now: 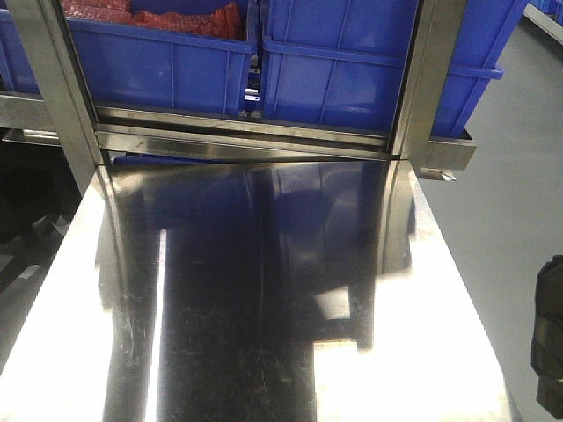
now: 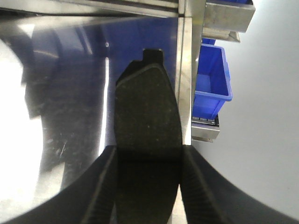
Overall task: Move and align brake pads A on conveyor
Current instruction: 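Lift the brake pad off the table with the right gripper, then turn the base away from the steel table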
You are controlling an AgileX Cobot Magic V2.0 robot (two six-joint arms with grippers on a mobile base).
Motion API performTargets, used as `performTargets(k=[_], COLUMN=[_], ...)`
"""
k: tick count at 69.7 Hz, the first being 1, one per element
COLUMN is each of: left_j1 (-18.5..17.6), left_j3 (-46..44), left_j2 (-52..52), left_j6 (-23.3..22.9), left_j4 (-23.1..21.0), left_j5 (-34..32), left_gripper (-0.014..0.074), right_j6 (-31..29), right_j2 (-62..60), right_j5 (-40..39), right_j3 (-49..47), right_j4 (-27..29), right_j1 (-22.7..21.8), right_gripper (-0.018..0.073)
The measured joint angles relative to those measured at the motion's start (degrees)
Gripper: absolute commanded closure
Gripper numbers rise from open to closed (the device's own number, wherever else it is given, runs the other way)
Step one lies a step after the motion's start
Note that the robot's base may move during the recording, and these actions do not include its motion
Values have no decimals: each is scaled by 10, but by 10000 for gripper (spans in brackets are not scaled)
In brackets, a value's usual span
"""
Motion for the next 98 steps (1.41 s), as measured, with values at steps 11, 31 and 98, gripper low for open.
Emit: performTargets(k=[11, 31, 98], left_j1=[0, 0, 0], left_j3=[0, 0, 0], left_j2=[0, 0, 0], left_j6=[0, 0, 0], left_j4=[0, 0, 0], left_j5=[0, 0, 0], left_gripper=[587, 587, 587], right_j6=[0, 0, 0], right_j2=[0, 0, 0], right_j5=[-17, -22, -22], right_j3=[0, 0, 0], right_j4=[0, 0, -2], right_j1=[0, 0, 0], right_gripper=[561, 561, 561])
